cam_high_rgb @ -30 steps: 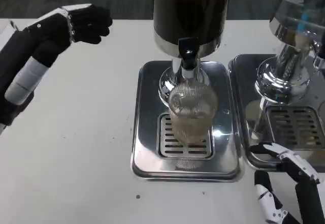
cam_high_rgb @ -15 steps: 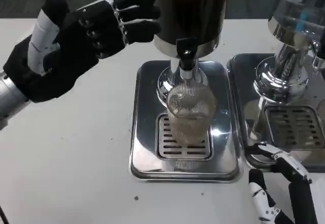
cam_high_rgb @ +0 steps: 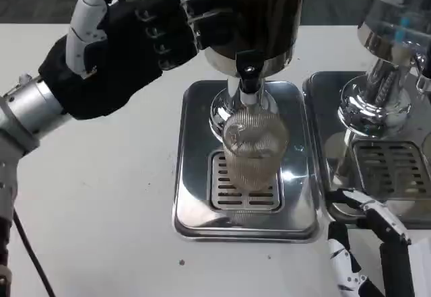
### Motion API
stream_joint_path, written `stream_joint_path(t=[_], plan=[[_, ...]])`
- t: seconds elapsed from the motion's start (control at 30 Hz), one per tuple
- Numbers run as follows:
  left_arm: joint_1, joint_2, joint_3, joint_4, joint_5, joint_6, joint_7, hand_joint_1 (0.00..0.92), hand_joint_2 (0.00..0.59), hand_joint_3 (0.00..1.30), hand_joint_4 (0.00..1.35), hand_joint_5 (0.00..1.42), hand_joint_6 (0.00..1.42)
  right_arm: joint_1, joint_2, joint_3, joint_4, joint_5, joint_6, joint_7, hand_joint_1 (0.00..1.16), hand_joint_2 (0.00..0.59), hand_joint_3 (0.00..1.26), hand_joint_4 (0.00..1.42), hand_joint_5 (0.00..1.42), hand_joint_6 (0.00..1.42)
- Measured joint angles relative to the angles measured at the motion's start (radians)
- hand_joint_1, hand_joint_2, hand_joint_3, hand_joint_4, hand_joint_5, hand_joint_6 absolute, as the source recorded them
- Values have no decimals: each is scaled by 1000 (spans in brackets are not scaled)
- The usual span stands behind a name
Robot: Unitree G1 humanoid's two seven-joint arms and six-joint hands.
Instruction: Grasp the cup under the faucet to collect the drink, then remove the cup.
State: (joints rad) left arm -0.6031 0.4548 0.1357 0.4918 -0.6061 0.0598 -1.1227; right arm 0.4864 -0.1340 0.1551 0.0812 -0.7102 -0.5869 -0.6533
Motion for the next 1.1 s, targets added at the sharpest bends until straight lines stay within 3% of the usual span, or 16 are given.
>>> stream_joint_path(t=[0.6,0.83,1.1], plan=[[-60,-141,-20,130,144,-72,5,0,134,111,30,100,64,-11,23,33,50,-9,1,-73,307,475,433,323,344,468],[-60,-159,-28,166,185,-120,6,0,127,154,80,139,71,-10,29,37,66,-8,1,-87,301,476,433,323,354,468],[-61,-161,-51,194,257,-245,6,0,123,166,95,152,71,-7,33,37,66,-5,1,-91,297,477,433,323,356,469]])
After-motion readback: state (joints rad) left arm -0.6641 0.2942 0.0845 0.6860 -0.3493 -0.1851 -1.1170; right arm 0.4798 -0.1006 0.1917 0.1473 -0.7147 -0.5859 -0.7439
